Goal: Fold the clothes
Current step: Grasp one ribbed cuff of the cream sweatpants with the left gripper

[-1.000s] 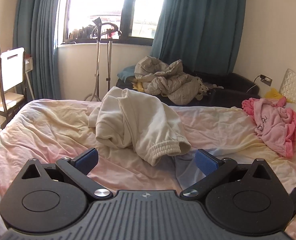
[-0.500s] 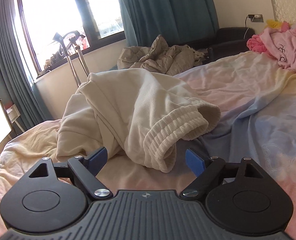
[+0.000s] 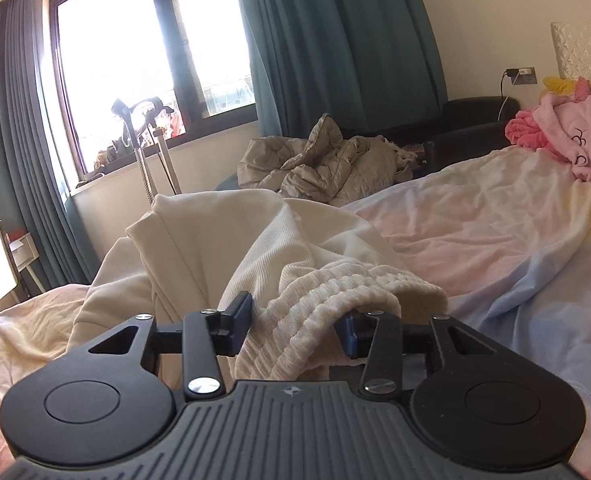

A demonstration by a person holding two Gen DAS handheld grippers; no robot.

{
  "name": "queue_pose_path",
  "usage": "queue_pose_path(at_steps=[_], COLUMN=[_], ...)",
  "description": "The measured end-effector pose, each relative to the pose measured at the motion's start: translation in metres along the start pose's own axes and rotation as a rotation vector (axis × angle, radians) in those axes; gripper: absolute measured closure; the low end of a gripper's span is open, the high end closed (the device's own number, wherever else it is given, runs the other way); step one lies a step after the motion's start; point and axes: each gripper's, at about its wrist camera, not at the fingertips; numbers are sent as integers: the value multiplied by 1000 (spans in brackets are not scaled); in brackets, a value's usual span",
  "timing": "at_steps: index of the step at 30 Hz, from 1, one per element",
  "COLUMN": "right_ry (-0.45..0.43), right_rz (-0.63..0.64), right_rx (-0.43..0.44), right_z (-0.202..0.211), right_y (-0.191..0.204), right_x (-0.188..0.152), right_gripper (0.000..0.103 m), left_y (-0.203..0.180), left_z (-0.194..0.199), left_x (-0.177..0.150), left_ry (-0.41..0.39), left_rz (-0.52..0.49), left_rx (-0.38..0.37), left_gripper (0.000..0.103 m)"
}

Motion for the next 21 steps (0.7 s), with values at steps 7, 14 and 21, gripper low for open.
queue_pose_path(at_steps=[7, 14, 21], right_ry=[-41, -52, -48], right_rz=[66, 135, 184], right_rx=[21, 53, 87], right_z=[6, 17, 31], right_y=[7, 22, 37], right_x=[0, -3, -9], right_gripper=[0, 0, 0], left_y=[53, 117, 177], left_z=[58, 150, 204], left_x=[16, 20, -17], left_ry=[-100, -183, -144], left_rz=[166, 308, 484], left_rx=[48, 50, 85], left_gripper=[92, 93, 93])
Point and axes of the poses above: each gripper's, at about its wrist camera, not at the fingertips, and z roughly against the way its jaws point, y to its left, x to its top, and after that the axes turned 10 degrees about -z, right-handed
